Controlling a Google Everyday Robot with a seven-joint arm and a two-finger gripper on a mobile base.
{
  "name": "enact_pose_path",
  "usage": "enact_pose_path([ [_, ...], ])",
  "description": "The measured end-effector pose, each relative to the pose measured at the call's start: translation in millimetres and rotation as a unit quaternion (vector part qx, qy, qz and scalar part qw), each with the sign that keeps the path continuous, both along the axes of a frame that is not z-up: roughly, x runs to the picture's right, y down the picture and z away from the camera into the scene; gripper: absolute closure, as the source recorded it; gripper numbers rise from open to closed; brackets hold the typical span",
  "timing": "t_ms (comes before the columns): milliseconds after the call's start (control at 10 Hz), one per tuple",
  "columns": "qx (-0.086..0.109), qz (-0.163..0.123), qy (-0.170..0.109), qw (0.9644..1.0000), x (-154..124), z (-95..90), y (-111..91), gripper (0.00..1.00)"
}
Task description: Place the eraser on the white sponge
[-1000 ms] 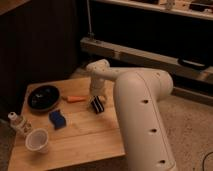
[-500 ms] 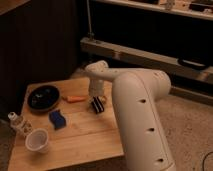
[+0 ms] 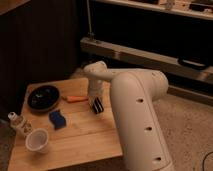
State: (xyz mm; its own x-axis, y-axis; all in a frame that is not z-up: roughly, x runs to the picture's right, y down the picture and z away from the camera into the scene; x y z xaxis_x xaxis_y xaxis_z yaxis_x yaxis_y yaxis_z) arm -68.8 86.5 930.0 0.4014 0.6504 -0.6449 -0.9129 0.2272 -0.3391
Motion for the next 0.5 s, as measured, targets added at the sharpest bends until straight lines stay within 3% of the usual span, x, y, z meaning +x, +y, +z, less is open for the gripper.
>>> enact_pose_path([
  [200, 0.001, 0.002, 0.001, 1.0000, -1.5, -2.0, -2.8, 1.00],
  [500, 0.023, 0.010, 0.015, 0.9996, 8.0, -31.3, -25.3, 1.00],
])
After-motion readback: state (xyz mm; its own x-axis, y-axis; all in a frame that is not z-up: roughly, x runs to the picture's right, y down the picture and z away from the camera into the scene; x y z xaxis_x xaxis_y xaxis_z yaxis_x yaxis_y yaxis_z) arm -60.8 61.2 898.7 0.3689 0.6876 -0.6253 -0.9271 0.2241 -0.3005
